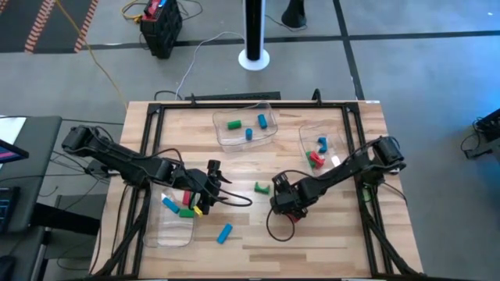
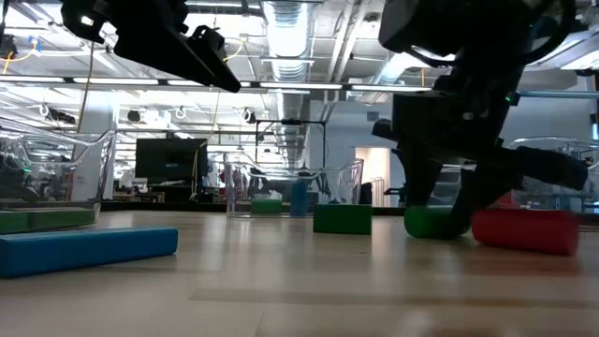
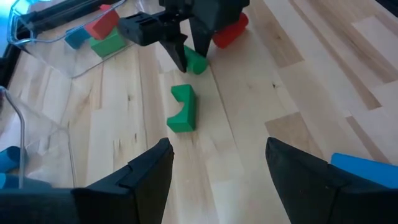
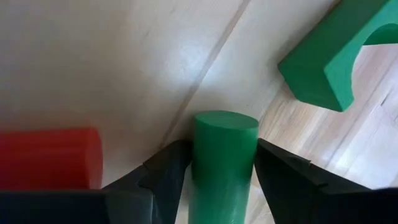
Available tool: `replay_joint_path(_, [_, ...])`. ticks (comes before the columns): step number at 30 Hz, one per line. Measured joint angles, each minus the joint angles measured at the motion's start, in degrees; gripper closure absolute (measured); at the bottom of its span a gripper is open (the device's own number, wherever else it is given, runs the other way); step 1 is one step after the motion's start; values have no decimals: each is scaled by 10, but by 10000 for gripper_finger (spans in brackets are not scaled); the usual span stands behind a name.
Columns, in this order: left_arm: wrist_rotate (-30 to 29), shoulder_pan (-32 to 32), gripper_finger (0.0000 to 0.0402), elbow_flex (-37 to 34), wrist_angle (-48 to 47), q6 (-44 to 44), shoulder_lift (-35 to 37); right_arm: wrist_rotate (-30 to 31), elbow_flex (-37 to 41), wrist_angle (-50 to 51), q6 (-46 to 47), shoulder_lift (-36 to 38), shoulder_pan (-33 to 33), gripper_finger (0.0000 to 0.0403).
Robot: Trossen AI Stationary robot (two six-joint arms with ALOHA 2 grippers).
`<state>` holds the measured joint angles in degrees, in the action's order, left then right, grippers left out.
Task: Sort blocks by size
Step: Put the green cylinder block into the top transparent bin
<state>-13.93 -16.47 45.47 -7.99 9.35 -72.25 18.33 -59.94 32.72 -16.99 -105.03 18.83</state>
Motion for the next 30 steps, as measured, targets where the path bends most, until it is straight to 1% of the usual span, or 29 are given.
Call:
replay_joint_path(3, [0,0,152,0,2,3,0,0,1,-1,12,4,-4,179])
replay_joint_path(6, [0,0,152,0,12,5,0,-7,2,-1,44,13,-12,189])
replay_joint_path(12, [0,0,152,0,16,7,0,-3,3,-2,65,19,-14,236])
replay_joint_path(15, [0,1,152,0,14,5,0,-3,3,-3,69,19,-12,251])
replay_joint_path(17, [0,1,152,0,14,5,0,-3,2,-3,81,20,-12,251])
replay_joint_path(21, [0,1,152,0,14,5,0,-4,-10,0,102,20,-12,233])
replay_joint_path(23, [0,1,152,0,15,5,0,-4,-23,1,106,20,-12,230])
replay_joint_path(30, [-1,1,152,0,27,16,0,-3,-78,2,96,20,-5,246])
